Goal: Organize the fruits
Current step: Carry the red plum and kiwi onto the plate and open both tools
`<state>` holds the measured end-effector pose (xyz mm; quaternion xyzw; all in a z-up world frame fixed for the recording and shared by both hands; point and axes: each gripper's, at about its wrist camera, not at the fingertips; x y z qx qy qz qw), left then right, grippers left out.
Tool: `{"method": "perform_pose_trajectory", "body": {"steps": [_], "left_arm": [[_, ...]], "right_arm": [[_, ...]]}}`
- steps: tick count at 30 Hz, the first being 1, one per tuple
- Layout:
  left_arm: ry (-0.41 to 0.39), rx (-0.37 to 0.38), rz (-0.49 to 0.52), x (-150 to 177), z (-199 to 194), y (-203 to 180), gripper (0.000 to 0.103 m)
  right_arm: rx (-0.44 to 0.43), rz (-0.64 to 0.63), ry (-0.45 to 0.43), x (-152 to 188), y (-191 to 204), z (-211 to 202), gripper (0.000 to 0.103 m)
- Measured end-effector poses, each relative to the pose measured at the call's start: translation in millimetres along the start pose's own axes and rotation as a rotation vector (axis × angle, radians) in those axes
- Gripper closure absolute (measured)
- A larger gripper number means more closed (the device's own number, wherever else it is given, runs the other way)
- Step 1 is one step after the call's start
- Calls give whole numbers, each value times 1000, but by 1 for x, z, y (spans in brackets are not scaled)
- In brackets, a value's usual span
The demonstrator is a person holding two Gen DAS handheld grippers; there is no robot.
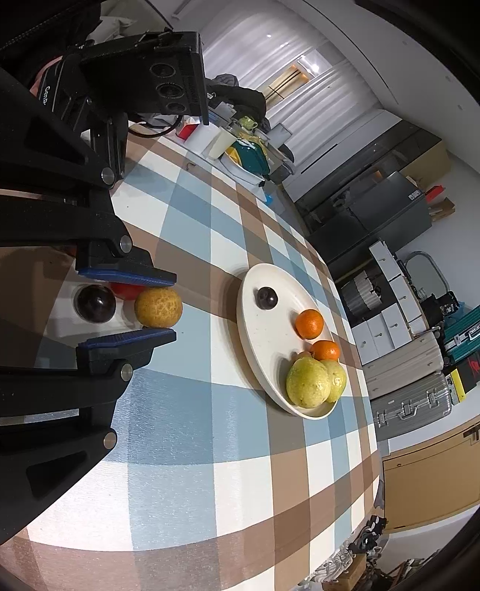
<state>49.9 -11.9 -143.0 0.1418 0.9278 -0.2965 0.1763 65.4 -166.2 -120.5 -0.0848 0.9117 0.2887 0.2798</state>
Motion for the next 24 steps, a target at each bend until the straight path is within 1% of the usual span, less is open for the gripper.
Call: {"method": "perform_pose_trajectory", "body": {"steps": [6,11,14,24], "left_arm": [[-46,-7,-2,-21,-17,5,77],[-98,-8,-2,-52,-34,9,77],[-117,-18,-1,-73,-39,14,77],[-120,-53,-25,-144,-31,40,77]], "right_arm": [[-20,-4,-20,-9,-3,-3,80],[-51,-1,-45,-25,-3,-6,80],[-71,-4,-58,-38,-3,-6,80],[-98,-11,-57,-83,-7,12,80]]}}
Point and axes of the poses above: each gripper's, at about its wrist camera, not at the fingertips, and z roughly the way its jaws point, y to its left, x to its underside, and after that the axes turned 5 degrees about y, right-handed
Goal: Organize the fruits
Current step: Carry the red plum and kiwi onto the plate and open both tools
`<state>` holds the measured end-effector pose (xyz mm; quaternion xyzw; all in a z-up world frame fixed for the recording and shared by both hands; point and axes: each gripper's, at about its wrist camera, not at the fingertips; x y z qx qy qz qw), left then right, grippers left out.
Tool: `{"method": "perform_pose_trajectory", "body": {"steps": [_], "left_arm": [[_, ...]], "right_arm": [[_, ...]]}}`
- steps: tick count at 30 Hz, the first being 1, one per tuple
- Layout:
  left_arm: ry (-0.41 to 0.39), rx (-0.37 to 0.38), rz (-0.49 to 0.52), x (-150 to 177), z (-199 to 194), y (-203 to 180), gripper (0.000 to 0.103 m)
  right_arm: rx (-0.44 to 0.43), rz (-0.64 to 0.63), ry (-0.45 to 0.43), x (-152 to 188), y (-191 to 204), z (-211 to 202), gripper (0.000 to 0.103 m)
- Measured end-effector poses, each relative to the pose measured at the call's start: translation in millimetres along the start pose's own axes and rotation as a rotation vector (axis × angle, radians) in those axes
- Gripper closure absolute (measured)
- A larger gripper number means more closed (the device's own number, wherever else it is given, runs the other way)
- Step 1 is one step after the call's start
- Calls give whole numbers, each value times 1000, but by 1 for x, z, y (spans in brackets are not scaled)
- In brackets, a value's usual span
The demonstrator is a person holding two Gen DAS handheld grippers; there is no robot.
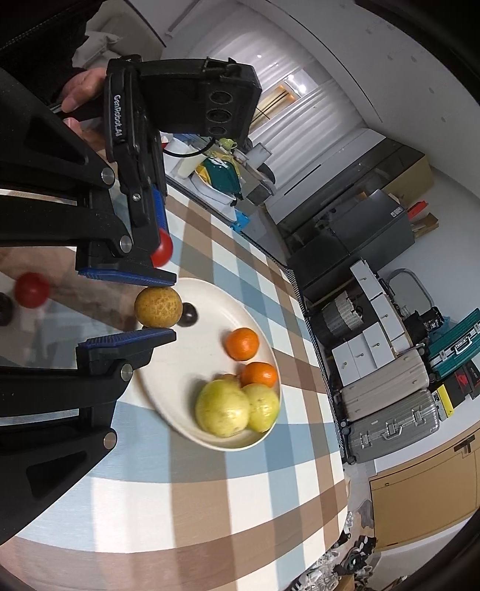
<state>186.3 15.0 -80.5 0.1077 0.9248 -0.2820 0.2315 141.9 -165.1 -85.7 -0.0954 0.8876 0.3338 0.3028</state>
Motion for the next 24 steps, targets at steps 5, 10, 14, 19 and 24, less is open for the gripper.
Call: {"method": "perform_pose_trajectory", "body": {"steps": [5,10,14,19,24], "left_arm": [[3,-19,3,-28,15,11,77],[4,-38,19,-49,32,19,77],[14,-69,36,-60,47,26,77],[18,-80,35,-69,58,35,77],[18,-73,37,-74,63,38,77]], "right_arm": [[-3,12,9,-21,-9,15,80],[17,17,20,-37,-16,29,80],[69,8,36,-48,-21,42,80],[92,-3,46,-58,-23,57,80],[93,-12,58,-64,-23,67,80]]}}
Point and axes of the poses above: each gripper's, at about its wrist camera, not at the fingertips, and z roughly the way its jaws point, y to its left, x to its underside, and after that the axes turned 5 degrees about y, right-handed
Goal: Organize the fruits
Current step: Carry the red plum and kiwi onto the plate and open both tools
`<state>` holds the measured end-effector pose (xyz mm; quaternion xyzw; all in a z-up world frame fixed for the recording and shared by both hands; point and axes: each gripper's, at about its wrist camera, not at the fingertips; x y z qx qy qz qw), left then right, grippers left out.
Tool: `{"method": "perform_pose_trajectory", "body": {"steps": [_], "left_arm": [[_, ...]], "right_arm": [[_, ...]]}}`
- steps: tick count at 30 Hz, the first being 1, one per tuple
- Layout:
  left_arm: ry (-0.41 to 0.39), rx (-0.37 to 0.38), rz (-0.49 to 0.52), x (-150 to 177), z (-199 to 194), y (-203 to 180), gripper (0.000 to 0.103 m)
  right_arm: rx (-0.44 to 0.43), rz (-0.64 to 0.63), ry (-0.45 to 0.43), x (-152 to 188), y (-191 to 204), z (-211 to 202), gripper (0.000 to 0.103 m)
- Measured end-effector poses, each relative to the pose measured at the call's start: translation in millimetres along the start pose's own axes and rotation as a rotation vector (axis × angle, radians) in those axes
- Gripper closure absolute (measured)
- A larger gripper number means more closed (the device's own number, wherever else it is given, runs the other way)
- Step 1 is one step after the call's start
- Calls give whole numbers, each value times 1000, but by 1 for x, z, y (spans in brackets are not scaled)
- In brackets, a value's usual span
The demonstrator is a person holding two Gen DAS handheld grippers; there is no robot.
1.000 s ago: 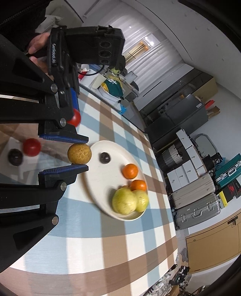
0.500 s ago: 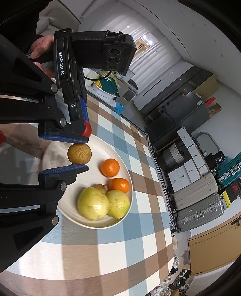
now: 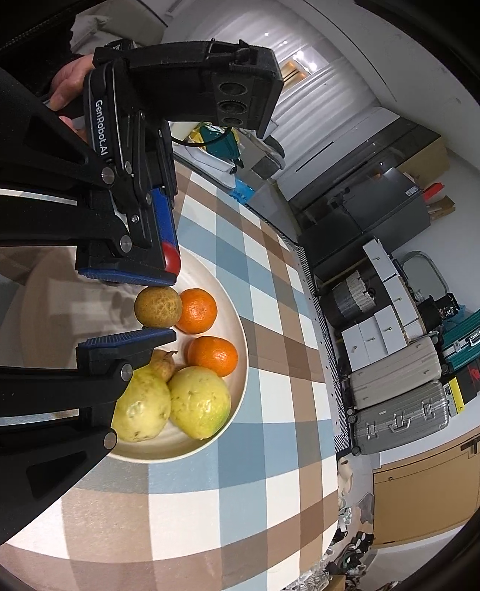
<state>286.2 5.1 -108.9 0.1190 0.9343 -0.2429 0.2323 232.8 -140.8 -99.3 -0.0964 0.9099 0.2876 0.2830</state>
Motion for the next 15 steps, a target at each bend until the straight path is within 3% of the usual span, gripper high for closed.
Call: {"method": "perform_pose_trajectory", "body": {"steps": [15], "left_arm": [[-9,-26,-6,1,-8,-5,77]], "right_arm": [[65,-3,-43,-1,-1,-12,77]]}}
Point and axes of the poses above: each gripper's, at about its wrist camera, not at the fingertips, and z roughly the way its jaws point, y to its left, x to its underside, and after that the axes turned 5 degrees about y, right-handed
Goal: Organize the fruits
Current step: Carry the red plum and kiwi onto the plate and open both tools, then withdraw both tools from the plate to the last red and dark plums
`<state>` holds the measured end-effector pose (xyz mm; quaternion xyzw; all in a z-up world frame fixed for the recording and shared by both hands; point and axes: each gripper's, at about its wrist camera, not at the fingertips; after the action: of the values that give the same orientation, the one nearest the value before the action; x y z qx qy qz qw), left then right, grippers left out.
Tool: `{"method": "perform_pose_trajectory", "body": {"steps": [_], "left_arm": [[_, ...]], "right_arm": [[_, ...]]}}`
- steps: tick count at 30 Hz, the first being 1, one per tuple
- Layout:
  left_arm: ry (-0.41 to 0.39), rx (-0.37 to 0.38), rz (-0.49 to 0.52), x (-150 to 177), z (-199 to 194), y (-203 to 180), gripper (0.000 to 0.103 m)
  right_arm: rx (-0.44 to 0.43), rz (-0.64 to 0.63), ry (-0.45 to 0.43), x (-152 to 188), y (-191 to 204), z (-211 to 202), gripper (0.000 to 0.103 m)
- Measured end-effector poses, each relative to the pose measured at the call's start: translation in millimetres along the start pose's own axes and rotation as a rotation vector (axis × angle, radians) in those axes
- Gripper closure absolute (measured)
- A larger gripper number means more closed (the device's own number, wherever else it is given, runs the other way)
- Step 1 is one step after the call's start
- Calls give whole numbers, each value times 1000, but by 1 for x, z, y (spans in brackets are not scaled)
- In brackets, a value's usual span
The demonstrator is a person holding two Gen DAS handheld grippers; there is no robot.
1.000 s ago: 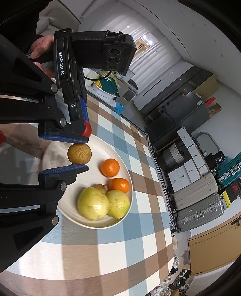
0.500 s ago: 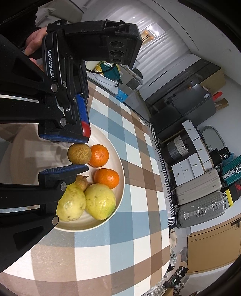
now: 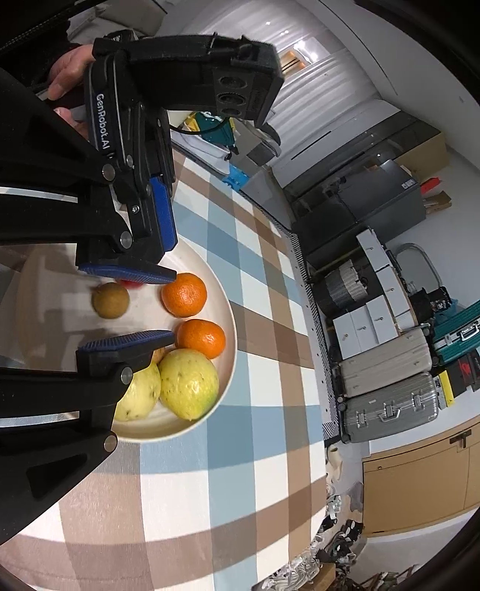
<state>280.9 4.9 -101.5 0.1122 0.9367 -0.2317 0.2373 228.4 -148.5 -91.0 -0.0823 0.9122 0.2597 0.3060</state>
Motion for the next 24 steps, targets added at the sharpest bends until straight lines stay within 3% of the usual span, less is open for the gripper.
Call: {"method": "perform_pose_trajectory", "body": {"steps": [13,24], "left_arm": [[-35,-13,8,30,-39,-24,77],[-8,4,24,74,-45,-53,77]], "right_arm": [[13,12,-63,22,1,-47,71],[35,14,-69,56,1,-76,64]]}}
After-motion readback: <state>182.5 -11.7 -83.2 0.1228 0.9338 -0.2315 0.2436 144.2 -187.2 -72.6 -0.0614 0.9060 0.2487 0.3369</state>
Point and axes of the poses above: each gripper's, at about its wrist camera, not at the fingertips, and z roughly the way its jaws point, y to its left, x to its underside, and after that the axes turned 5 degrees about y, right-handed
